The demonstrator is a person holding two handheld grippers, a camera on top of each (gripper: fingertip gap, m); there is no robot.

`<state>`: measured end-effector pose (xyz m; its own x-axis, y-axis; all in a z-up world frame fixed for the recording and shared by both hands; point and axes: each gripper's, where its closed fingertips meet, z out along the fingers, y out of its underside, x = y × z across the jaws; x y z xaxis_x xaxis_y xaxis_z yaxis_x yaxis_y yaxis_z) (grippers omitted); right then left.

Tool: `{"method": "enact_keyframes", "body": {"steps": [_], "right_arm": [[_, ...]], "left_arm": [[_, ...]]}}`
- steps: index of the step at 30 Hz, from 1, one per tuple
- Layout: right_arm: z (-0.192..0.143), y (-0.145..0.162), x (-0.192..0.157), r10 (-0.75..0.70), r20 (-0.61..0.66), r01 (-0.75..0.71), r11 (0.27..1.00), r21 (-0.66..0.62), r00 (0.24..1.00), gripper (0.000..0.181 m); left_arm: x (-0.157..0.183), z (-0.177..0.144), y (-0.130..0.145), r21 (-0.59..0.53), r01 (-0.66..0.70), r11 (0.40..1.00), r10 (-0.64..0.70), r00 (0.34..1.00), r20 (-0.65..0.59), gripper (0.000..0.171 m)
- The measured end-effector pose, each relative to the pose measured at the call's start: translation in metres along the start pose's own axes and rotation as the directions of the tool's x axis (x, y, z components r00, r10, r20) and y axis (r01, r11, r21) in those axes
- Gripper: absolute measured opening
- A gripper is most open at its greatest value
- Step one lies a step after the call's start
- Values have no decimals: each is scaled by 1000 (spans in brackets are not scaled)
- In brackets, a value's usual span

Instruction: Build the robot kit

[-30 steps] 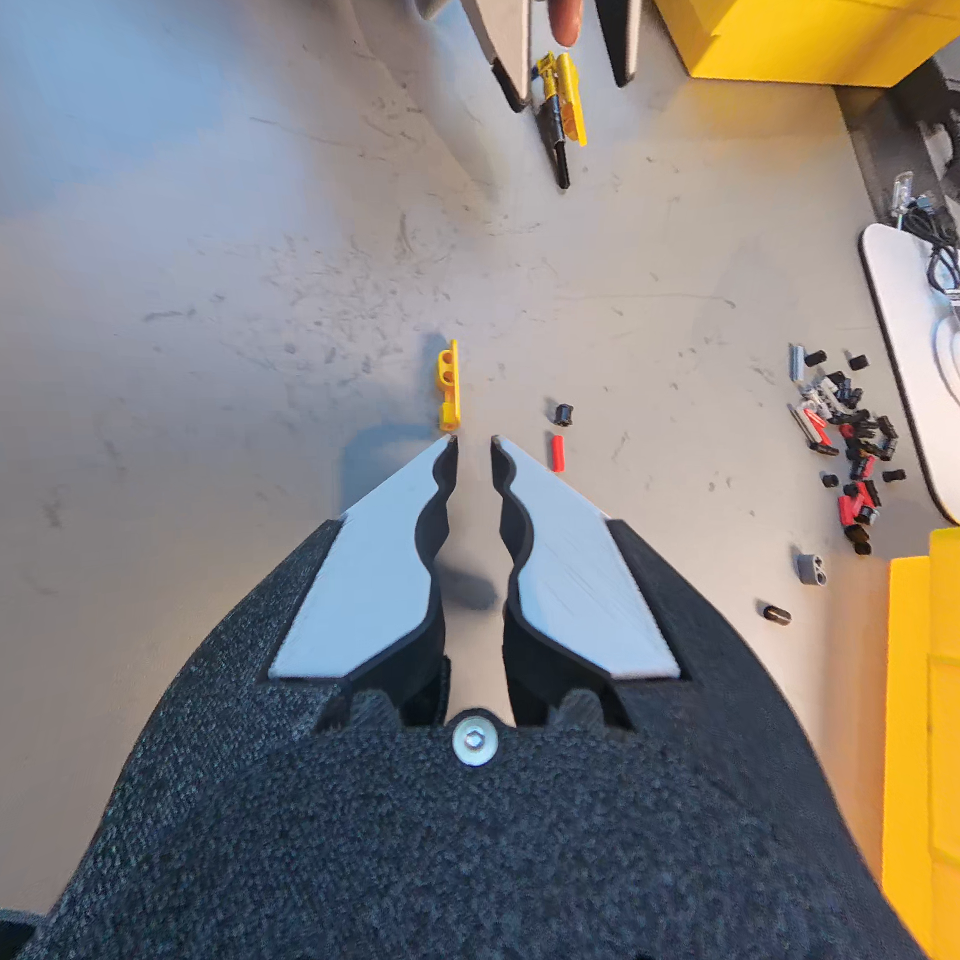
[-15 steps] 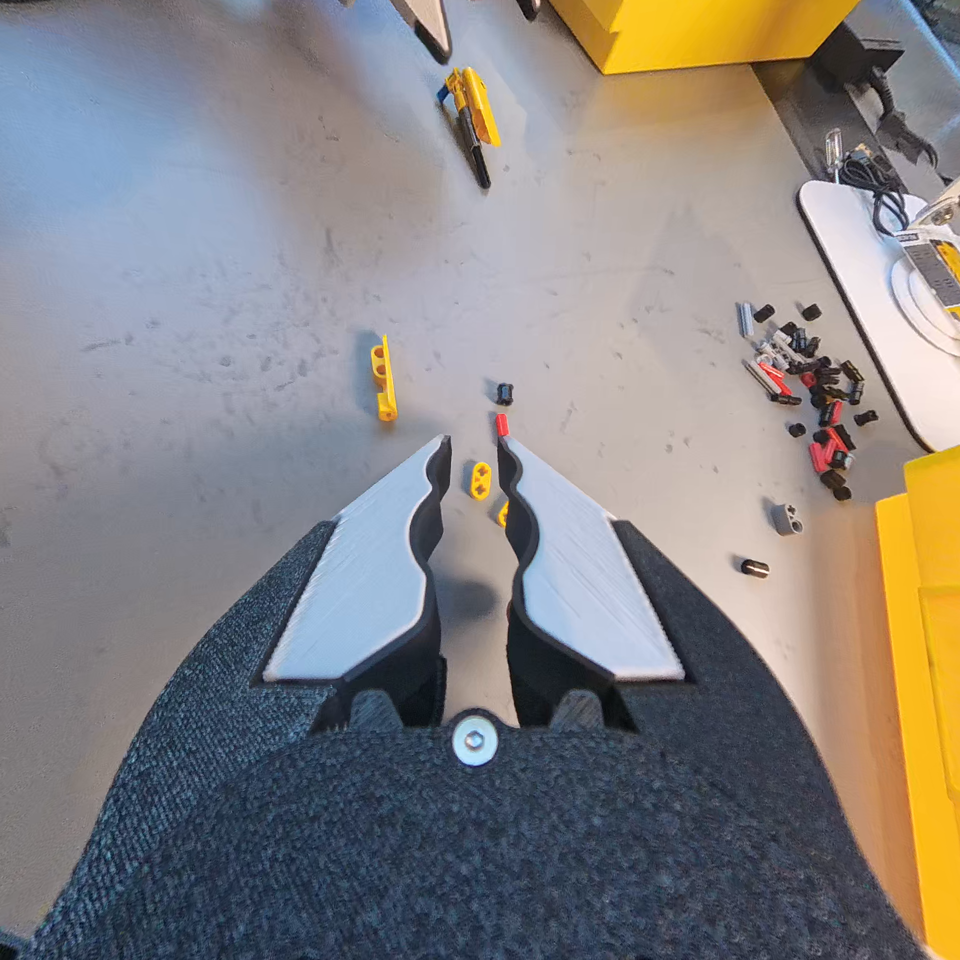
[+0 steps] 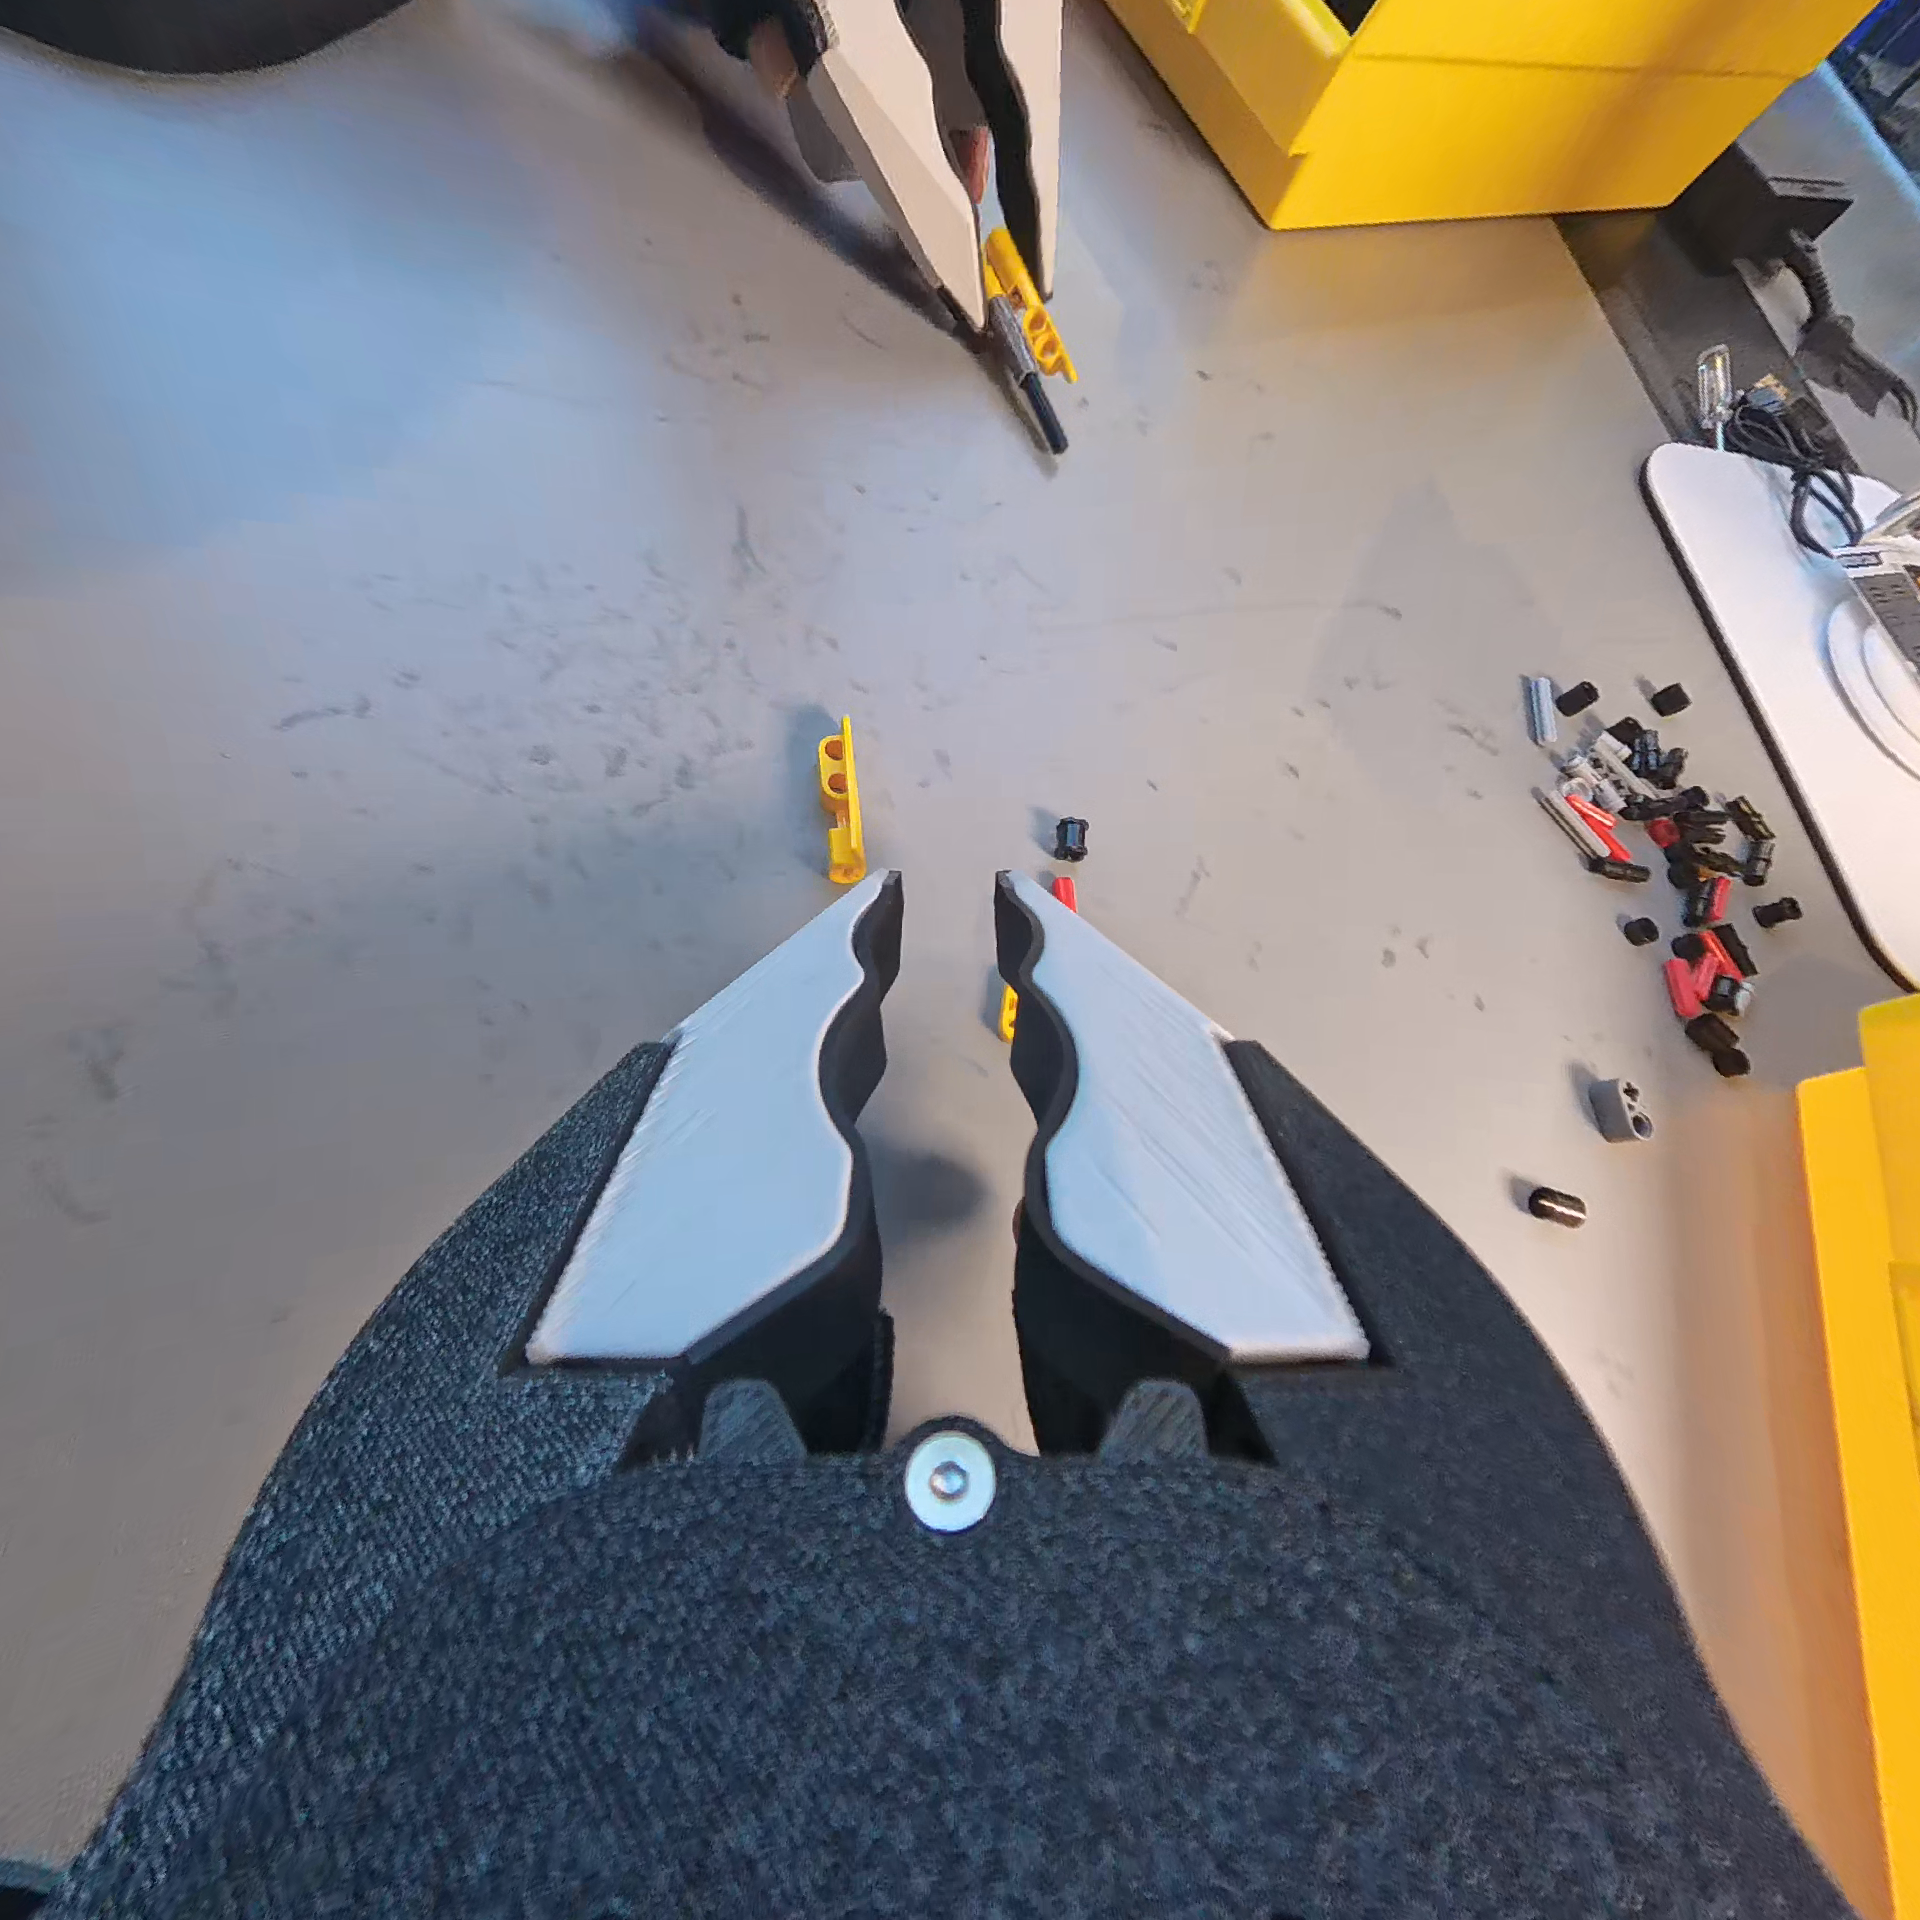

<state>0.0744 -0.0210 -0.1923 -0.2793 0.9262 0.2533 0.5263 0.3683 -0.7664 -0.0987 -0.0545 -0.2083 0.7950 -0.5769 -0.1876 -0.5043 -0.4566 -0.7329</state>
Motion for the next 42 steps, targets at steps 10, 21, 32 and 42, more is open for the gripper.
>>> {"method": "enact_keyframes", "body": {"steps": [10,21,32,42], "right_arm": [[0,3,16,35,-72,-34,999,6,997,17],[4,9,26,44,-128,-46,999,-11,991,17],[5,10,32,65,-143,-68,998,-11,988,18],[14,7,33,44,-37,-47,995,-89,998,20]], "left_arm": [[29,3,-10,18,-43,999,44,994,-101,17],[37,1,-14,33,-37,999,42,989,-141,30],[37,1,-6,3,-75,997,74,987,-144,24],[50,4,-12,5,-48,999,48,978,-201,22]]}}
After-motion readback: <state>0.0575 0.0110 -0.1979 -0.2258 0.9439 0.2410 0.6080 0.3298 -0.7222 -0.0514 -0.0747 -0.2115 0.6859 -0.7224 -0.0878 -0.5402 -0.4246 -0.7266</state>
